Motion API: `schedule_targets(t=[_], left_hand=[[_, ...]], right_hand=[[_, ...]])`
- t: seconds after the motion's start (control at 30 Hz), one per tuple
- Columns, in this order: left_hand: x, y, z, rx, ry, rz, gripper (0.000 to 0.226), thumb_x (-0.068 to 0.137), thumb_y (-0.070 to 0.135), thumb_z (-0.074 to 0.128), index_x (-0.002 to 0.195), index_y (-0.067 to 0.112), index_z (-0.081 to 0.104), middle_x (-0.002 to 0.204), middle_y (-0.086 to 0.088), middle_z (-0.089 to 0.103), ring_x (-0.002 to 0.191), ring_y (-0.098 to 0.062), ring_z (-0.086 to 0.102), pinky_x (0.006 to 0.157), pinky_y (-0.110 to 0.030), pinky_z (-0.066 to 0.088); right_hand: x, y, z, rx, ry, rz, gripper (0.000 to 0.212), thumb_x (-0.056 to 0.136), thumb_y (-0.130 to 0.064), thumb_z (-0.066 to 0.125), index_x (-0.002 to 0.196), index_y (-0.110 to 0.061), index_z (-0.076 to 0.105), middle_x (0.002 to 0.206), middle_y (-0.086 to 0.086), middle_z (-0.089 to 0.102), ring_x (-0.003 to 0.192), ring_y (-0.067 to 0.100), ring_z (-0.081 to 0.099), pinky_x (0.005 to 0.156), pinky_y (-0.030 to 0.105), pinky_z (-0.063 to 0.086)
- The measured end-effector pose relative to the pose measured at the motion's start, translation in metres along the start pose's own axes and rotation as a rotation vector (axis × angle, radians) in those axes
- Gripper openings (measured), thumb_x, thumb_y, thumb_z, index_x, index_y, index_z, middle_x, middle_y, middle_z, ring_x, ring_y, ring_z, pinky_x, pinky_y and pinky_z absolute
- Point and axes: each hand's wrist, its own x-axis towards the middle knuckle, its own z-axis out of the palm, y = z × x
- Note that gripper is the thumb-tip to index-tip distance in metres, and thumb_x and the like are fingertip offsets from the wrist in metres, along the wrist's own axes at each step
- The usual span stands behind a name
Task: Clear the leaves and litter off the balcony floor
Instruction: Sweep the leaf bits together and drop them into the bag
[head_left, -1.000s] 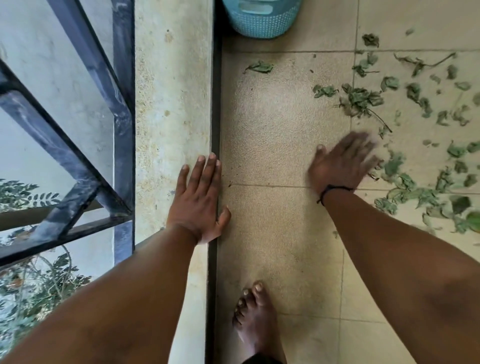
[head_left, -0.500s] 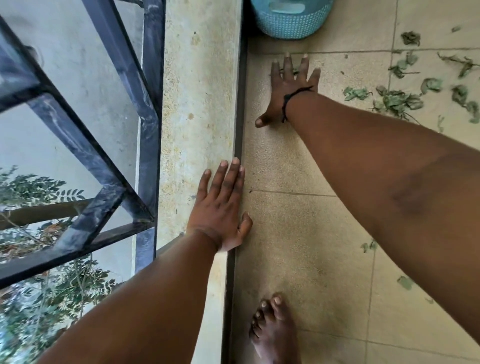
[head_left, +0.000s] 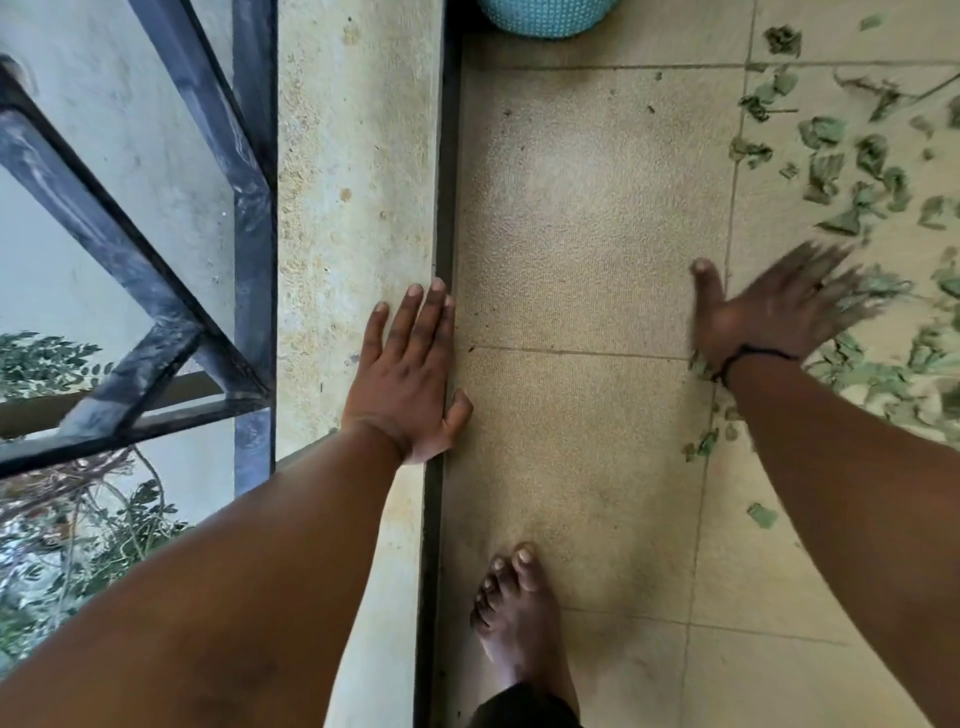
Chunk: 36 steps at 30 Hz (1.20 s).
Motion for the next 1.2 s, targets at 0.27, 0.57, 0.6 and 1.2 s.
schedule_targets(t=[0.27,0.57,0.6,1.2], left_hand=[[-0.001,0.003,0.0,0.004,0.019,-0.01,0.091,0.083,0.055,0.024,0.153,0.005,-0.006,0.16,-0.01,-0.018,0.148,-0.02,-0.02,0.121,-0.046,-0.009],[-0.002,-0.003,0.001,0.044,-0.008,-0.001,0.093,0.083,0.058,0.024,0.154,0.007,-0.009,0.159,-0.008,-0.025,0.144,-0.02,-0.034,0.121,-0.044,-0.012],[-0.001,-0.003,0.002,0.048,0.003,0.002,0.093,0.083,0.057,0.025,0.153,0.008,-0.011,0.159,-0.008,-0.023,0.144,-0.02,-0.034,0.121,-0.043,-0.013],[0.001,0.004,0.005,0.016,0.135,-0.001,0.097,0.081,0.045,0.05,0.153,-0.007,0.01,0.161,-0.029,0.003,0.147,-0.049,0.005,0.118,-0.044,-0.012]], right_hand=[[-0.159,-0.105,0.065,-0.361,-0.184,-1.164,0.069,0.1,-0.042,0.026,0.156,-0.014,-0.002,0.164,0.01,-0.006,0.15,0.033,-0.01,0.118,0.054,-0.01],[-0.093,0.003,0.068,-0.145,-0.084,-0.462,0.1,0.086,-0.081,0.009,0.152,-0.011,-0.017,0.16,0.012,-0.022,0.148,0.032,-0.014,0.117,0.052,-0.012],[-0.082,0.028,0.063,-0.12,-0.072,-0.374,0.1,0.086,-0.081,0.01,0.154,-0.009,-0.012,0.162,0.014,-0.014,0.149,0.034,-0.008,0.117,0.053,-0.009],[-0.097,0.148,0.098,-0.154,0.041,-0.89,0.085,0.096,-0.062,0.025,0.155,-0.004,0.006,0.163,0.015,0.002,0.149,0.038,0.005,0.116,0.038,-0.016]])
